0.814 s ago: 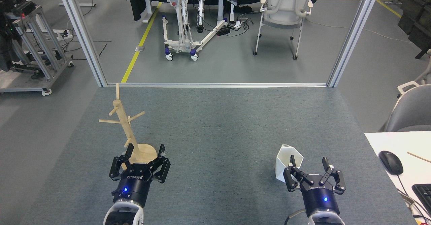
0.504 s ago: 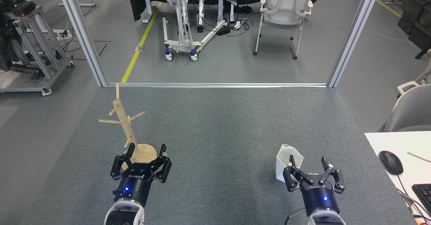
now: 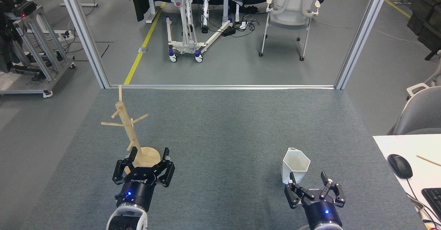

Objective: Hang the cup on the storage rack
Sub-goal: 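Move the right gripper down around the white hexagonal cup, then close the right gripper on the white cup's rim and lift it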

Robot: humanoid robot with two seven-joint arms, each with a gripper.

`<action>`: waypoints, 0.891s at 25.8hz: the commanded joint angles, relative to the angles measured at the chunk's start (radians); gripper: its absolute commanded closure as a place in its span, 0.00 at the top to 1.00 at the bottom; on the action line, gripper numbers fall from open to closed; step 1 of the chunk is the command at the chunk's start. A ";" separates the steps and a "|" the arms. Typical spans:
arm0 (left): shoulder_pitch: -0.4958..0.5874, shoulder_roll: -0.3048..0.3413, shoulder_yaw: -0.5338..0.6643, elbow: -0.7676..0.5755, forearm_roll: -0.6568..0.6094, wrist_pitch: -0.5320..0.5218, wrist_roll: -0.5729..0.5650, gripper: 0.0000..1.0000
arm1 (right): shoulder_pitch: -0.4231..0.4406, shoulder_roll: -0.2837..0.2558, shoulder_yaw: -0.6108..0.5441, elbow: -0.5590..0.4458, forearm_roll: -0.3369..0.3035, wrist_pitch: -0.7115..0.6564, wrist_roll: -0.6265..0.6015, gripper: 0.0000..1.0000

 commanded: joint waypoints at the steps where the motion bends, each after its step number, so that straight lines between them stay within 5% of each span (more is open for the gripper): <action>1: 0.001 0.000 -0.001 0.013 0.000 -0.001 0.019 1.00 | -0.015 0.002 0.010 0.044 0.000 -0.002 -0.002 0.99; 23: 0.003 -0.005 -0.002 0.030 0.002 -0.001 0.066 1.00 | -0.169 0.022 0.032 0.248 -0.002 0.003 -0.001 0.99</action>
